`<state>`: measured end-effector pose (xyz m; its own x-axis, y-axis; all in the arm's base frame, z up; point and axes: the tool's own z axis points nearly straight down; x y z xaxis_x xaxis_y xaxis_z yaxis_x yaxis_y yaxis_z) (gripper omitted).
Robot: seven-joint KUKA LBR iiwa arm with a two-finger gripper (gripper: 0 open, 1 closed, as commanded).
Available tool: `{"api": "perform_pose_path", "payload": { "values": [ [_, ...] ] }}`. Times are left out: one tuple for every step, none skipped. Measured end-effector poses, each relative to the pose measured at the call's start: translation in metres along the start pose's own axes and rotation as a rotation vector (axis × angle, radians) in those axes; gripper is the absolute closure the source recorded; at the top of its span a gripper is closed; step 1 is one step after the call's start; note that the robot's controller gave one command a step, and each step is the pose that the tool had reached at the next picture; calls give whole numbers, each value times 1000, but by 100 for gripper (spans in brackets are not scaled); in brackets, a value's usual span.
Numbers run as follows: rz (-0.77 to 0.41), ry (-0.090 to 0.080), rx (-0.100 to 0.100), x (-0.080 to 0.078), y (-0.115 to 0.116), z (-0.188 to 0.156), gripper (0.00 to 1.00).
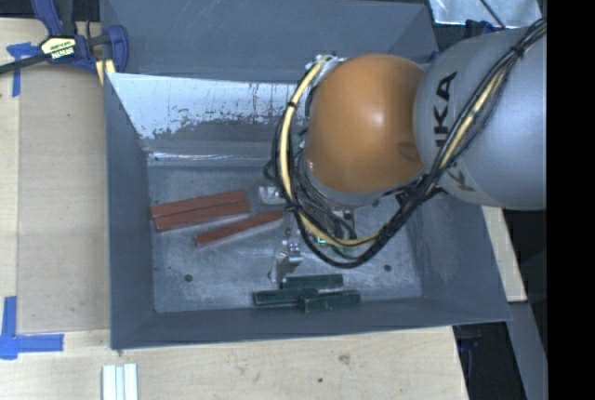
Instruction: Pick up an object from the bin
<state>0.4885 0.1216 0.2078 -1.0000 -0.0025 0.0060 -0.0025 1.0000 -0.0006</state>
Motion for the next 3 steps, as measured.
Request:
{"api": "perform_pose_path", "payload": {
  "values": [
    [3,-8,-2,-2,0,-4,0],
    [44,-16,-4,-35,-9,47,0],
    [61,-36,-7,-27,-25,130,100]
  ]
}}
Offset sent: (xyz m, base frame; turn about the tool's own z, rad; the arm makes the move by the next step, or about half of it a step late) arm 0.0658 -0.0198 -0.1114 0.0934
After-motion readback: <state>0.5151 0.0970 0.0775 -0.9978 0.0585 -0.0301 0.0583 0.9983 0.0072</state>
